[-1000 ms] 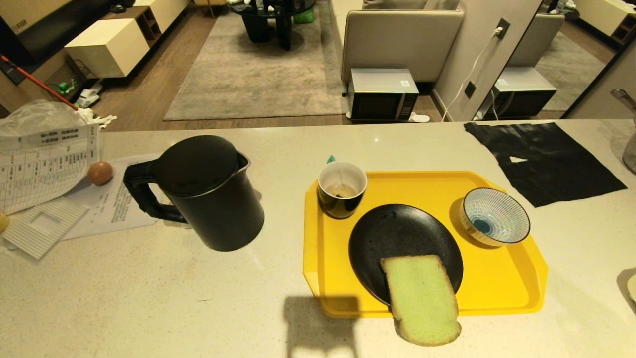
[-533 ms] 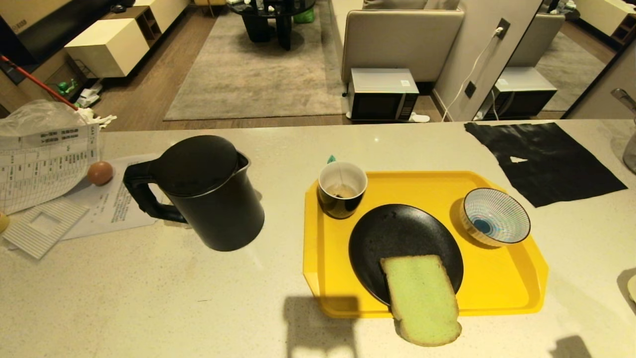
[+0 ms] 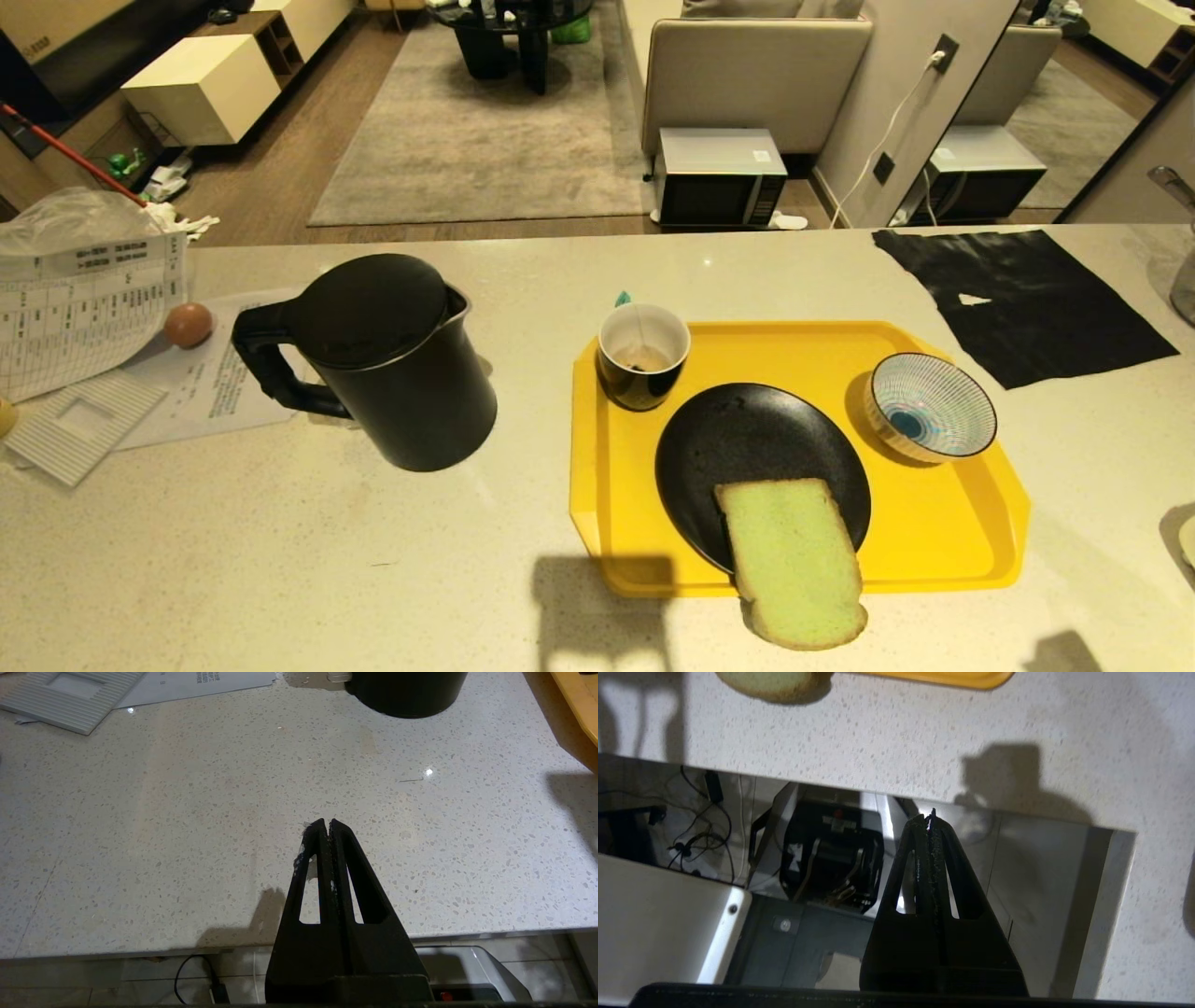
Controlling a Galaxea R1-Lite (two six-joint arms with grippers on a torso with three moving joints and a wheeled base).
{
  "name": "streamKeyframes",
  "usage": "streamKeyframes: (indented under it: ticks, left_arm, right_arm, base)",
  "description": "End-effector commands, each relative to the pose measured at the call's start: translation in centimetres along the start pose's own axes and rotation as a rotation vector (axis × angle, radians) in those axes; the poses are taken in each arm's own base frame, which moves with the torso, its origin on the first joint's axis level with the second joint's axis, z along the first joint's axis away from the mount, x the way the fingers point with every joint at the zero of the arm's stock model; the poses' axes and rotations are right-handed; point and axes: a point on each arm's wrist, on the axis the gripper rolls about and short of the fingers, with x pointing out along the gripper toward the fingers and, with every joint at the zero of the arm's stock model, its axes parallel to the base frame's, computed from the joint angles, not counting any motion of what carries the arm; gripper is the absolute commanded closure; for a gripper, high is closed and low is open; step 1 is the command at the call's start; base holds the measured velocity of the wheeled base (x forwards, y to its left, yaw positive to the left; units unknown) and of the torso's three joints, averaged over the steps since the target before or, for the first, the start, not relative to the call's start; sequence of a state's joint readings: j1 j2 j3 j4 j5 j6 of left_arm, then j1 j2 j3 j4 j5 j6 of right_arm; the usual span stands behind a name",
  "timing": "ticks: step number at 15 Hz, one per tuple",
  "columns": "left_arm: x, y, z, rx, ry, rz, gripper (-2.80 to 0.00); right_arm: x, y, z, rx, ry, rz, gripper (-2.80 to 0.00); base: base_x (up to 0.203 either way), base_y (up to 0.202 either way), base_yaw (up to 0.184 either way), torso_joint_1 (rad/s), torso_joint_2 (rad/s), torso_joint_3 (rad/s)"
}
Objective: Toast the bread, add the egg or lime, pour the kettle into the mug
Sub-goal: Pick up the bread slice
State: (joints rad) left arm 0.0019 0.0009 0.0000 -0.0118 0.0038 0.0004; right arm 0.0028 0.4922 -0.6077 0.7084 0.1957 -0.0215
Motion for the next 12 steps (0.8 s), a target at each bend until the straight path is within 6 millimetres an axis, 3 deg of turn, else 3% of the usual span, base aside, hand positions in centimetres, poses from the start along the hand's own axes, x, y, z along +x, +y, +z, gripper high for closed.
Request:
streamKeyframes:
  ticks: [1, 3, 6, 9, 12]
  left_arm:
    - [0.0, 0.0, 0.0, 0.0, 0.0, 0.001, 0.0]
    - [0.0, 0.0, 0.0, 0.0, 0.0, 0.001, 0.0]
    - [0.0, 0.0, 0.0, 0.0, 0.0, 0.0, 0.0]
    - [0.0, 0.0, 0.0, 0.0, 0.0, 0.0, 0.0]
    - [0.0, 0.0, 0.0, 0.0, 0.0, 0.0, 0.0]
  right_arm:
    - [-1.2, 0.4, -1.1, 0.013, 0.036, 0.044, 0.0]
    - [-2.6, 0.8, -2.1, 0.052, 0.073, 0.102, 0.0]
    - [-3.0, 1.1, -0.1, 0.148, 0.127, 0.245, 0.0]
    - [-1.6, 1.0, 1.6, 0.2, 0.226, 0.345, 0.0]
    - [0.9, 0.5, 3.1, 0.206, 0.334, 0.36, 0.0]
  base:
    - [0.0, 0.0, 0.0, 0.0, 0.0, 0.0]
    - [0.0, 0.0, 0.0, 0.0, 0.0, 0.0]
    - [0.0, 0.0, 0.0, 0.0, 0.0, 0.0]
    - [0.0, 0.0, 0.0, 0.0, 0.0, 0.0]
    - [0.0, 0.0, 0.0, 0.0, 0.0, 0.0]
